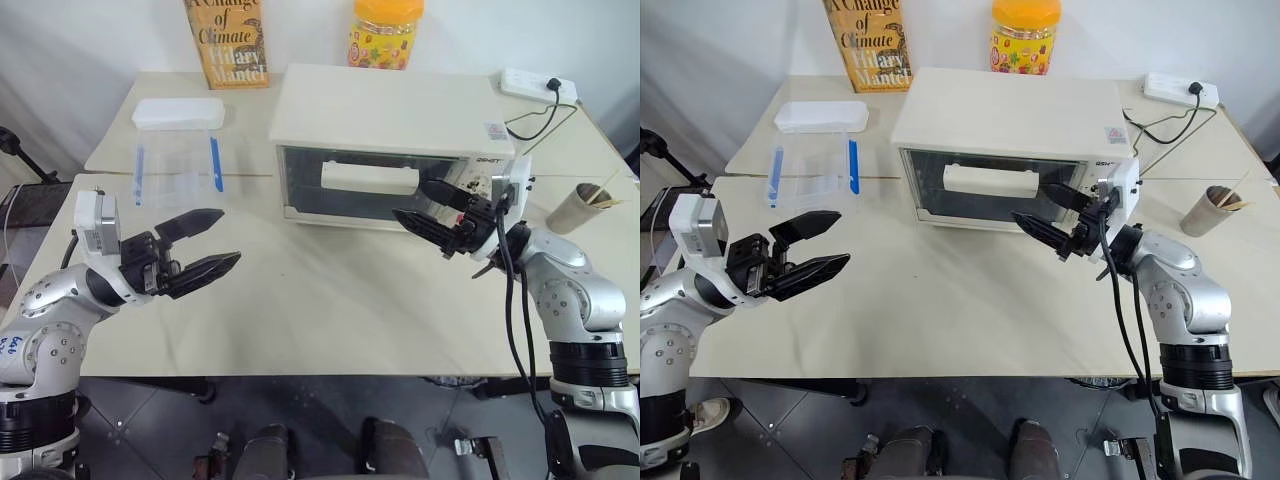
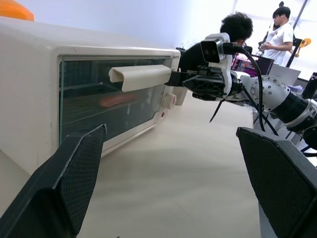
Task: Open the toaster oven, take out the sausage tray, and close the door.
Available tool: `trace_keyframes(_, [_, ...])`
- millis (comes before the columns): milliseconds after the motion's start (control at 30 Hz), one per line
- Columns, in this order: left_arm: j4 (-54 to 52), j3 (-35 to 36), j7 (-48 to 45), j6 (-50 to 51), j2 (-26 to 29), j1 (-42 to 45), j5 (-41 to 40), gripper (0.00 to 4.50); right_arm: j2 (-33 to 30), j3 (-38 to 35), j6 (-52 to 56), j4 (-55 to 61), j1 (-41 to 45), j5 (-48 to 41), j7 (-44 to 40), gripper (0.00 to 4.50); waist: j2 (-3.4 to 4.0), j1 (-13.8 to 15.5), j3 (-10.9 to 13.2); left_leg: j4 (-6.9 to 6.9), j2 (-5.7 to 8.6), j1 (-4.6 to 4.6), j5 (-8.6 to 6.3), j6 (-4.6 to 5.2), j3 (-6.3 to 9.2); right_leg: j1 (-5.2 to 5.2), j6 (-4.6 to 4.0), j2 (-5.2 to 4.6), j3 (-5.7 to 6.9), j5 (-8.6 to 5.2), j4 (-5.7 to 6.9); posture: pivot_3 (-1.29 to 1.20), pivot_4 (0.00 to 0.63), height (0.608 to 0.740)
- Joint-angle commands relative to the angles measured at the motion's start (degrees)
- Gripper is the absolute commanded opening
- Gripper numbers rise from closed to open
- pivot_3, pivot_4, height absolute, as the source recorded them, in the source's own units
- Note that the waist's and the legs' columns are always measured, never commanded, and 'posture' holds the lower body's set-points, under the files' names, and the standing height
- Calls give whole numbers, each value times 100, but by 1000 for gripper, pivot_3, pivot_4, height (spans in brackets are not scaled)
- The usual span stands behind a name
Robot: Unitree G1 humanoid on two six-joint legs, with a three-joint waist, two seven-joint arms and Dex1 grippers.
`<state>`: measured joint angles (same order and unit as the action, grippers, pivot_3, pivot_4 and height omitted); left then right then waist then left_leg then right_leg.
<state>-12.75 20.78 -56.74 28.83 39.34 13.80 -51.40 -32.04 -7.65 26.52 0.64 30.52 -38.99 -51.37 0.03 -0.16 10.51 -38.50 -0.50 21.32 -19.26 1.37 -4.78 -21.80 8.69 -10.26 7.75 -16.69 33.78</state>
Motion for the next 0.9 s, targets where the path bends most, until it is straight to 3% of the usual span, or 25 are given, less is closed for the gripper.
trace_keyframes(33, [-173,56,125,31,-16,-18,-47,4479,-34,-32,-137,278,42,-99,-385,4500,0,0,0,-8,-3,0,0,0,-3,0,0,1,-3,0,2,0,150,740])
trace_keyframes(300, [-23,106,416,97,-172,60,-97,4479,-206,0,-336,727,-268,-39,-983,4500,-1,7,0,-22,-13,1,-5,-5,-3,0,0,8,-7,0,7,0,150,740])
trace_keyframes(500, [287,162,616,228,-270,340,-159,4479,-375,300,-1106,1043,-791,606,-1455,4500,-1,6,0,-20,-20,1,-6,-7,-23,-4,0,17,-11,0,5,0,150,740])
trace_keyframes(633, [881,-21,630,165,-382,1003,31,3651,-362,369,-1700,912,-1020,1002,-1549,4500,-3,7,2,-27,-27,1,-7,-9,-46,-4,0,24,-14,0,6,0,150,740])
trace_keyframes(900, [2375,-950,402,-392,-922,2475,1093,1113,-245,363,-2178,607,-957,1242,-1435,4500,-8,22,4,-43,-28,5,-10,-13,-54,1,0,30,-13,0,6,0,150,740])
